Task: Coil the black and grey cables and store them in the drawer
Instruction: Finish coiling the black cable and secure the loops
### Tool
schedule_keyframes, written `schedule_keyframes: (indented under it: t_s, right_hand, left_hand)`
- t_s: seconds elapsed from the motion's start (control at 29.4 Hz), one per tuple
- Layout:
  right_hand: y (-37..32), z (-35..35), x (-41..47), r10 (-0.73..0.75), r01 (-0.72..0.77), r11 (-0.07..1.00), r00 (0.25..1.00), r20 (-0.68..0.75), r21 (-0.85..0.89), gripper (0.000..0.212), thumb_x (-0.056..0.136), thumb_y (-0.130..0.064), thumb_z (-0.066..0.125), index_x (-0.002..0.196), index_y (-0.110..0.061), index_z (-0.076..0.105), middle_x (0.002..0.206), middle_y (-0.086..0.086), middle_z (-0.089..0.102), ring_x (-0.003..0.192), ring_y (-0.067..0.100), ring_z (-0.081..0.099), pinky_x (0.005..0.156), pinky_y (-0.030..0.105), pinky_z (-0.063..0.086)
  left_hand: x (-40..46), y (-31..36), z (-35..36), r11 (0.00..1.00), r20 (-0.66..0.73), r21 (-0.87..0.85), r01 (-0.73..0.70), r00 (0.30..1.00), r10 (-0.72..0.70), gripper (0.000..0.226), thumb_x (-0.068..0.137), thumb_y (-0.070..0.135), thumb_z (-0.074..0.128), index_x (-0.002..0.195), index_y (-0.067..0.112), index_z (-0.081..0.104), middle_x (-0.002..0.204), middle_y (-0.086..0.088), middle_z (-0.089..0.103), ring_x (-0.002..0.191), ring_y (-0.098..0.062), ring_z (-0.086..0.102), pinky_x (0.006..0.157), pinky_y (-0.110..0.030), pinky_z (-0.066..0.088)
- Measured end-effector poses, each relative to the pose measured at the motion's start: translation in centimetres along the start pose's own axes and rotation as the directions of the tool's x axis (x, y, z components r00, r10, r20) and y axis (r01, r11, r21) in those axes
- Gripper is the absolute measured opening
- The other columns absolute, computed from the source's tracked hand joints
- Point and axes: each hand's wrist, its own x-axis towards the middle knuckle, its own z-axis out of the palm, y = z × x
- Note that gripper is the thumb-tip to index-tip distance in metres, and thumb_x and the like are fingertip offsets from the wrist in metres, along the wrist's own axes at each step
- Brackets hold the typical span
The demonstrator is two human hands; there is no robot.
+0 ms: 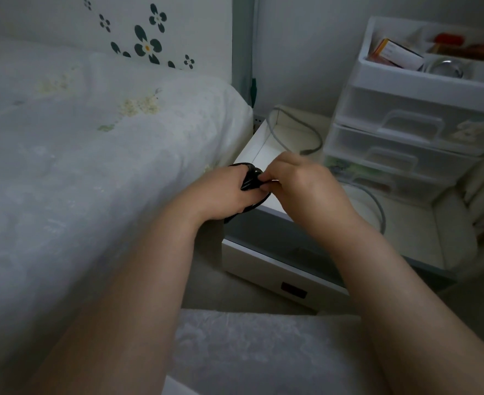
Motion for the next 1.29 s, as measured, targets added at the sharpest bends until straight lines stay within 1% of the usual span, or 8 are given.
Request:
schedule_keyframes:
  t_s: [0.34,0.61,0.72,0.82,0.89,0.95,1.16,1.29]
  right_hand:
    - [-0.8,0.9,0.6,0.044,-0.043,0.999,0.999,-0.025,0.022,0.033,0.088,-0.031,0.041,0.086,-0.008,0.065,0.075,0.01,0.063,0.064,0.035,0.059,0.05,0.041,0.049]
    - [-2.4,1.4,1.4,0.391,-0.389,0.92,0.918,-0.069,0.037,0.023,0.097,-0.022,0.045,0.1,-0.004,0.059,0.09,0.015,0.065,0.079,0.035,0.058,0.059,0.033,0.031]
    - [-2.6,1.9,1.6,0.594,-0.565,0.761,0.805,0.009,0.317,0.013,0.095,-0.021,0.049,0.096,-0.013,0.058,0.079,0.003,0.063,0.074,0.023,0.059,0.061,0.032,0.041]
    - [-2.7,2.3,1.8,0.753,-0.615,0.395,0.643,0.144,0.683,0.021,0.087,-0.009,0.053,0.101,-0.023,0.049,0.062,0.002,0.059,0.056,0.017,0.059,0.058,0.034,0.051]
    - [-2.8,2.0,1.9,0.775,-0.576,0.112,0.56,0.291,0.81,0.033,0.087,0.001,0.048,0.11,-0.022,0.041,0.057,0.005,0.057,0.041,0.012,0.051,0.045,0.024,0.044]
    - [-2.9,1.4,1.8,0.729,-0.553,0.015,0.576,0.369,0.833,0.033,0.091,0.002,0.044,0.114,-0.021,0.04,0.058,0.008,0.058,0.037,0.013,0.05,0.041,0.02,0.041]
    - [-0.4,0.7,0.8,0.429,-0.458,0.784,0.888,0.167,0.42,0.034,0.095,-0.009,0.046,0.114,-0.032,0.062,0.086,-0.001,0.069,0.056,0.017,0.065,0.059,0.026,0.051]
    - [1.1,1.0,0.6,0.164,-0.171,0.978,0.984,0.062,0.123,0.033,0.084,-0.002,0.059,0.112,-0.017,0.07,0.096,0.007,0.069,0.074,0.025,0.067,0.068,0.033,0.054]
  left_hand:
    - [0.0,0.3,0.8,0.99,-0.186,0.13,0.062,0.982,-0.037,0.017,0.086,0.029,0.051,0.074,0.019,0.045,0.072,-0.001,0.052,0.069,-0.022,0.055,0.053,-0.03,0.036]
    - [0.3,1.7,2.2,0.854,-0.463,0.482,0.197,0.884,0.057,0.019,0.094,0.019,0.046,0.107,0.006,0.051,0.092,-0.013,0.068,0.077,-0.033,0.058,0.065,-0.032,0.024]
    - [0.3,1.1,2.4,0.793,-0.503,0.579,0.19,0.849,0.163,0.018,0.079,0.013,0.065,0.092,0.003,0.057,0.07,-0.012,0.068,0.063,-0.032,0.063,0.06,-0.029,0.023]
    - [0.5,0.4,2.7,0.797,-0.537,0.577,0.178,0.818,0.207,0.035,0.047,0.007,0.085,0.065,0.005,0.055,0.039,-0.006,0.051,0.033,-0.025,0.049,0.053,-0.025,0.023]
    - [0.7,0.1,3.1,0.821,-0.532,0.556,0.129,0.814,0.233,0.032,0.047,0.0,0.081,0.065,0.004,0.054,0.04,-0.007,0.05,0.034,-0.025,0.048,0.055,-0.026,0.024]
    - [0.8,0.1,3.0,0.834,-0.526,0.546,0.087,0.81,0.26,0.022,0.061,-0.003,0.07,0.077,0.002,0.057,0.051,-0.01,0.057,0.046,-0.029,0.055,0.059,-0.029,0.025]
    - [1.3,-0.6,1.8,0.911,-0.414,0.404,0.086,0.905,0.098,0.041,0.094,0.041,0.051,0.12,0.01,0.049,0.1,-0.009,0.066,0.09,-0.031,0.061,0.061,-0.032,0.034]
    - [1.8,-1.3,1.6,0.956,-0.311,0.287,0.066,0.95,0.028,0.042,0.091,0.045,0.053,0.119,0.014,0.05,0.101,-0.005,0.063,0.086,-0.024,0.059,0.066,-0.031,0.043]
